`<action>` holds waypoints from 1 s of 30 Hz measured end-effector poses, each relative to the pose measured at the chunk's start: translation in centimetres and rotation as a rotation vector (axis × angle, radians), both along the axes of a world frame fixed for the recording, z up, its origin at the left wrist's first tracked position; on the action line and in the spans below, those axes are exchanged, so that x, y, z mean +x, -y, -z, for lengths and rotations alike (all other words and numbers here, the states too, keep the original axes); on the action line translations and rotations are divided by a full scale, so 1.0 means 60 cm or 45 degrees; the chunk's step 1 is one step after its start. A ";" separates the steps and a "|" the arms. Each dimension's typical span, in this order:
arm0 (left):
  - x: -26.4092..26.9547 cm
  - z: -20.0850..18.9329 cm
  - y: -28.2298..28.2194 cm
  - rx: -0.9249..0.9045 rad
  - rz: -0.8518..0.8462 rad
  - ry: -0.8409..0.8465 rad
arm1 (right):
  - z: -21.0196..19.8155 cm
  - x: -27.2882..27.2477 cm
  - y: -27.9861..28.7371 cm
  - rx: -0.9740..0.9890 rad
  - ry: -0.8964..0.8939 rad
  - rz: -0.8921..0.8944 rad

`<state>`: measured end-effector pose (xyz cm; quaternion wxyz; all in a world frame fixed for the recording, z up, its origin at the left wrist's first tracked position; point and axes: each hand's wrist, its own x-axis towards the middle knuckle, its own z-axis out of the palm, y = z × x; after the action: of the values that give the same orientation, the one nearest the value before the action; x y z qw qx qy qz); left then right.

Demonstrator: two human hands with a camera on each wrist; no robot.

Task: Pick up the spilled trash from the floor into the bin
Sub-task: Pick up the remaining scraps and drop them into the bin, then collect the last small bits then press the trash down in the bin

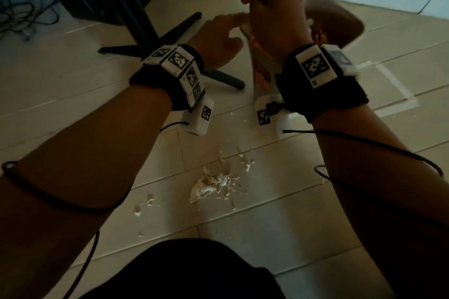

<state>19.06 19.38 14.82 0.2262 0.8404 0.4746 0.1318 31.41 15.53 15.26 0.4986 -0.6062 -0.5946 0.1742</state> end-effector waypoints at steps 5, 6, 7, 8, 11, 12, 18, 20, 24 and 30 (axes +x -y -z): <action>-0.140 0.108 0.009 -0.232 -0.247 0.068 | 0.063 -0.058 0.003 -0.114 0.109 -0.170; -0.173 0.133 0.017 -0.236 -0.316 0.003 | 0.085 -0.066 0.003 -0.176 0.113 -0.203; -0.208 0.161 0.025 -0.252 -0.388 -0.067 | 0.111 -0.073 0.006 -0.256 0.128 -0.228; -0.246 0.190 0.038 -0.305 -0.471 -0.103 | 0.139 -0.075 0.010 -0.348 0.151 -0.234; -0.357 0.268 0.082 -0.457 -0.658 -0.151 | 0.238 -0.081 0.034 -0.642 0.190 -0.186; -0.387 0.291 0.096 -0.472 -0.713 -0.195 | 0.273 -0.083 0.044 -0.726 0.210 -0.166; -0.465 0.399 0.165 -0.571 -0.824 -0.504 | 0.404 -0.113 0.126 -1.105 0.401 -0.123; -0.457 0.422 0.177 -0.618 -0.833 -0.518 | 0.419 -0.123 0.161 -1.205 0.461 -0.148; -0.405 0.453 0.215 -0.446 -0.753 -0.442 | 0.438 -0.160 0.227 -1.160 0.694 -0.234; -0.311 0.472 0.279 -0.295 -0.394 -0.223 | 0.488 -0.205 0.260 -0.964 0.772 -0.378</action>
<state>0.41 2.66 -13.52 0.2564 0.7340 0.6278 0.0361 19.11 -0.06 -14.01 0.0185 -0.6766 -0.6876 0.2628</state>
